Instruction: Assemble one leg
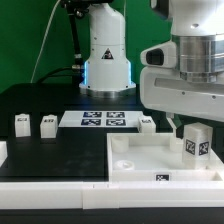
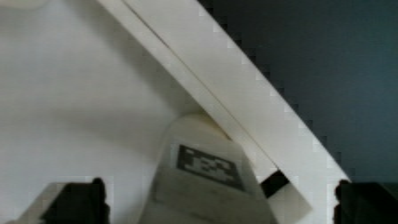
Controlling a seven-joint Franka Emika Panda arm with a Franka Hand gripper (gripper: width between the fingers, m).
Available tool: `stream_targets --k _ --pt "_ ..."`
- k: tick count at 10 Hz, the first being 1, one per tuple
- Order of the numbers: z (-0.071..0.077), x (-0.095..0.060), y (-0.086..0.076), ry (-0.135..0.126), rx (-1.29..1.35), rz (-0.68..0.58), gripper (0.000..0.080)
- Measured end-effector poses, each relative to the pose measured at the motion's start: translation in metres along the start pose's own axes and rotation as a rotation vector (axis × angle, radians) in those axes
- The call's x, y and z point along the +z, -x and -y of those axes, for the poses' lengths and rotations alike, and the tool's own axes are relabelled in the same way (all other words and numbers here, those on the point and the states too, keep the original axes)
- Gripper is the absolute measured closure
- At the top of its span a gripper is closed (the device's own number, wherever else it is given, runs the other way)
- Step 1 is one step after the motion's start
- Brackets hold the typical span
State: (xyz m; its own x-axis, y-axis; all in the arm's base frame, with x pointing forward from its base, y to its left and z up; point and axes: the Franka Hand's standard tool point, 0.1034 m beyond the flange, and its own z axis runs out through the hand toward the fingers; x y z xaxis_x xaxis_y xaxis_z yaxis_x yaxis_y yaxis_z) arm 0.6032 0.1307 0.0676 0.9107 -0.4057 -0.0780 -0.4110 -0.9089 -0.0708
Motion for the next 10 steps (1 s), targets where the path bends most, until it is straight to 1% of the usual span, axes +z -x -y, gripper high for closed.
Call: stream_targets --k 1,3,4,6,7,8,10 --pt "0.0012 -0.0013 -0.001 0.013 -0.18 -0.005 0.0151" --pt "-0.0024 -0.0025 -0.0047 0.017 -0.414 -0.006 0.0151" --pt "-0.003 -0.0028 -0.0039 0.02 -0.465 0.004 0.0151" --pt "-0.0058 -0.0039 -0.0066 0.027 -0.651 0.004 0.0151" --pt "-0.0065 -0.004 -0.0072 0.031 -0.711 0.003 0.0162" --pt "-0.0063 -0.004 -0.0071 0.031 -0.692 0.003 0.0162" --pt "-0.0067 -0.0041 -0.0075 0.031 -0.692 0.002 0.0513"
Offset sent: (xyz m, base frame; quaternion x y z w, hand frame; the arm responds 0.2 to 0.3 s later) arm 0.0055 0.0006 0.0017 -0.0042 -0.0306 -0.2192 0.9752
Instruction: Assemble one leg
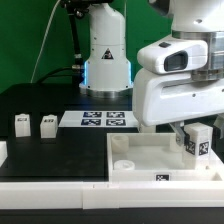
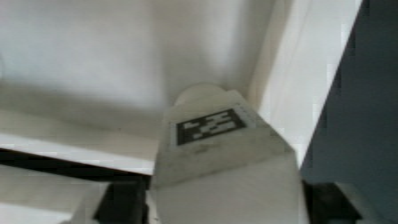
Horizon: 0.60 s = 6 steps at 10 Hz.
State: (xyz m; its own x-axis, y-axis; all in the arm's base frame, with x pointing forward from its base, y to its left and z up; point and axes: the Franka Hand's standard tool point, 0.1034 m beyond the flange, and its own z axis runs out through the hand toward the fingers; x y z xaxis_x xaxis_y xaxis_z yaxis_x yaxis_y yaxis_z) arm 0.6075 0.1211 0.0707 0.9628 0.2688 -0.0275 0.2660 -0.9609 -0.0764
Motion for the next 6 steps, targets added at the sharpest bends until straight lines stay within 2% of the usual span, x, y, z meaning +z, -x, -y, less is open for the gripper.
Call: stream_targets --k 3,5,6 --pt "-0.0007 0.0 0.0001 -0.002 0.053 0.0 0.0509" --pt "-0.0028 0.0004 -0.0005 -0.021 0.338 0.001 0.0509" --pt "-0.0032 0.0004 -0.0011 -0.022 0.452 0.003 0.0509"
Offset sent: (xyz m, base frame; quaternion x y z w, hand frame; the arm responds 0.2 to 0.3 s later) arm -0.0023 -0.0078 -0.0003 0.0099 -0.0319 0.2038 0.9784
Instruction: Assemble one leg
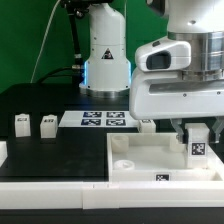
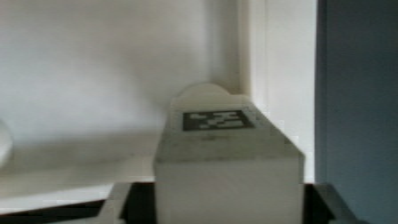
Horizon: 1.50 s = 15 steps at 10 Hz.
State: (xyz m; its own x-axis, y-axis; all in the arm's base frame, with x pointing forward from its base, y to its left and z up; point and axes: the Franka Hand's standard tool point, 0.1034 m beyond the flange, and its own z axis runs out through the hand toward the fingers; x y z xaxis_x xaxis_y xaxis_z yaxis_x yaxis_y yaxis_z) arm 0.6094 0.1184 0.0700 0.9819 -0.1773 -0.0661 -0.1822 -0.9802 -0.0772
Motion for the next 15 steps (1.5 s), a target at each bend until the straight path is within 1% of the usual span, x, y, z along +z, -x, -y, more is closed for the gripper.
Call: stream_targets --k 2,4,7,8,9,10,11,12,13,15 --pt "-0.0014 0.0001 -0.0003 -0.001 0.341 0.0 0.0509" --pt "-0.0034 0.0 0.0 -0.016 0.643 0.007 0.0509" --pt "-0.0032 -0.0002 -0.0003 -0.017 0.884 0.008 0.0509" --pt "-0.0023 0.0003 0.0002 -0.017 0.963 0.01 0.0433" --pt "-0.0026 0.0003 0.0001 -0.016 0.853 0.008 0.0298" --pt "-0.0019 0.0004 0.0003 -0.017 0.857 0.009 0.0298" --pt "-0.0017 0.0 0.0 -0.016 0.784 0.007 0.0177" --pt "-0.0016 -0.0004 -0.0005 -0.013 0.562 0.002 0.0156" --pt "0.001 -0.0002 0.0006 -0.01 0.46 0.002 0.0156" --pt "0.0049 0.0001 0.0016 0.014 0.12 -0.011 0.0151"
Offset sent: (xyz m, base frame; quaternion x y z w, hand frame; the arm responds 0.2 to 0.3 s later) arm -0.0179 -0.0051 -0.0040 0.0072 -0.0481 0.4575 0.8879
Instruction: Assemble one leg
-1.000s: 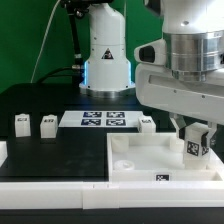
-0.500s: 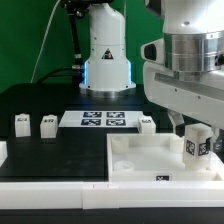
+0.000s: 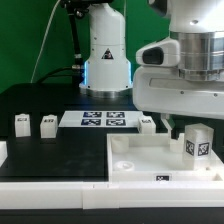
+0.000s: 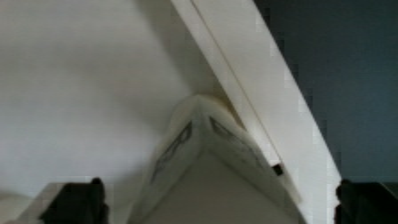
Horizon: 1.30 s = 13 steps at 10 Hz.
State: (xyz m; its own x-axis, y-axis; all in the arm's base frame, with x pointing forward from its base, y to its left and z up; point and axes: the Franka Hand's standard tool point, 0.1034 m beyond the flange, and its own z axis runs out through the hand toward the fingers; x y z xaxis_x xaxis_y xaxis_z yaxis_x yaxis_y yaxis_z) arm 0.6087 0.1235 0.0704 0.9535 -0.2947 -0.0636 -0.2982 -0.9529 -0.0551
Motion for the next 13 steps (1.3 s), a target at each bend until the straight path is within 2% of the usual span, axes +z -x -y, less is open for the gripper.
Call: stream_targets --k 3,5,7,8,9,11,12,13 --pt "-0.003 0.0 -0.002 0.02 -0.382 -0.004 0.015" --pt "-0.005 0.0 -0.003 0.026 -0.542 -0.004 0.015" --pt "-0.005 0.0 -0.003 0.026 -0.54 -0.003 0.0415" --pt "-0.005 0.0 -0.003 0.024 -0.511 -0.004 0.0415" --pt "-0.005 0.0 -0.003 0.018 -0.464 -0.003 0.0509" --pt "-0.006 -0.001 -0.004 -0.004 -0.077 -0.006 0.0509" --pt "-0.009 -0.001 -0.006 -0.008 0.061 -0.016 0.0509" --pt "-0.016 0.0 -0.006 0.001 0.235 -0.019 0.0509"
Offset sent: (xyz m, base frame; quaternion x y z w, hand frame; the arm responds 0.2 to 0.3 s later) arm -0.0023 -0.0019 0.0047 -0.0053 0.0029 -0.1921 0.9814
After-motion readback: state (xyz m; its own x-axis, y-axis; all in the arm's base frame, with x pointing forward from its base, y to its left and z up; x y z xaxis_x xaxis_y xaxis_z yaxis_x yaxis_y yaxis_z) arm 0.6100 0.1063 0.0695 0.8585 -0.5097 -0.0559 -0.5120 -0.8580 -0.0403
